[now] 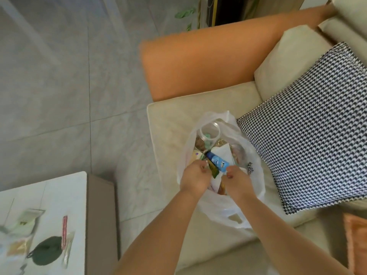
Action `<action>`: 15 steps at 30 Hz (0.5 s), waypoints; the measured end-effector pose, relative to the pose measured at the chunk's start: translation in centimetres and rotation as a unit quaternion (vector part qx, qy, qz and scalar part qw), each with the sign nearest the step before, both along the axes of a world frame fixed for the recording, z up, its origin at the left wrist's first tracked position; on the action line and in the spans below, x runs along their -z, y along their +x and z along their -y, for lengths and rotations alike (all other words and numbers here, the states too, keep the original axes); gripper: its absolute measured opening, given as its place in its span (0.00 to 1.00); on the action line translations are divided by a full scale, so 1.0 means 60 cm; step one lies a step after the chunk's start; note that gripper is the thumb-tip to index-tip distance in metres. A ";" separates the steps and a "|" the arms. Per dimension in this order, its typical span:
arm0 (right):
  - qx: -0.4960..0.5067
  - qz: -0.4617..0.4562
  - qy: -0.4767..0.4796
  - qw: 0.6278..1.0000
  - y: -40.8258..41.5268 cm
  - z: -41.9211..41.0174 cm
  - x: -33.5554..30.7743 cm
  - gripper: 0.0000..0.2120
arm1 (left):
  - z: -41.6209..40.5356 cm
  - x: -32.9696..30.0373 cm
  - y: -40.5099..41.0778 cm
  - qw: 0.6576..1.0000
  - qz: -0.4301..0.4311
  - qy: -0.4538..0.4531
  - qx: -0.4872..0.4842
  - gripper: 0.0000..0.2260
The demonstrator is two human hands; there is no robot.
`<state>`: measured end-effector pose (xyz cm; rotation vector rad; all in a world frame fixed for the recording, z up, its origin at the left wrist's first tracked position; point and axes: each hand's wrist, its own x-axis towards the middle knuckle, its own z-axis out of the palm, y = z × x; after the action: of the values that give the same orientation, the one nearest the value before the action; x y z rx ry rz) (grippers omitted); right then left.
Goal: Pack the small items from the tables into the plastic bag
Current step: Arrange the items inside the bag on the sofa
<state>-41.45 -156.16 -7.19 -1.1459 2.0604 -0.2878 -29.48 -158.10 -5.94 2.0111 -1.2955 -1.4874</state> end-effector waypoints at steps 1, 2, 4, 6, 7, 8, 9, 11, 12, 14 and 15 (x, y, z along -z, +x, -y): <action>-0.015 -0.014 -0.005 1.000 0.009 0.001 -0.008 0.16 | -0.004 -0.008 0.011 1.000 0.004 -0.006 0.004 0.12; -0.028 -0.024 -0.010 0.999 0.020 0.002 -0.018 0.16 | -0.009 -0.017 0.023 1.000 0.011 -0.012 0.009 0.11; -0.052 -0.035 -0.020 0.998 0.045 0.006 -0.040 0.13 | -0.018 -0.031 0.049 0.999 0.023 -0.021 0.011 0.09; -0.095 -0.045 -0.032 0.994 0.075 0.010 -0.058 0.11 | -0.029 -0.040 0.078 0.999 0.031 -0.019 -0.004 0.10; -0.118 -0.050 -0.038 0.991 0.092 0.010 -0.066 0.10 | -0.035 -0.045 0.095 0.999 0.038 -0.016 -0.010 0.12; -0.139 -0.055 -0.044 0.988 0.111 0.009 -0.073 0.11 | -0.042 -0.049 0.113 0.999 0.046 -0.014 -0.012 0.13; -0.161 -0.066 -0.048 0.984 0.130 0.005 -0.079 0.12 | -0.050 -0.052 0.132 0.998 0.054 -0.012 -0.013 0.14; -0.209 -0.095 -0.058 0.972 0.170 -0.006 -0.087 0.16 | -0.069 -0.056 0.175 0.998 0.066 -0.005 -0.022 0.15; -0.233 -0.105 -0.063 0.965 0.192 -0.014 -0.091 0.17 | -0.081 -0.057 0.199 0.997 0.075 -0.001 -0.027 0.15; -0.271 -0.102 -0.068 0.955 0.240 -0.033 -0.094 0.18 | -0.108 -0.056 0.250 0.995 0.095 0.004 -0.037 0.15; -0.285 -0.098 -0.063 0.951 0.265 -0.045 -0.093 0.19 | -0.125 -0.054 0.276 0.994 0.100 0.006 -0.046 0.15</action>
<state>-25.53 -153.47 -1.59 -1.8480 1.7878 -0.0184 -12.89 -150.62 -2.71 2.2426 -1.2501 -1.2839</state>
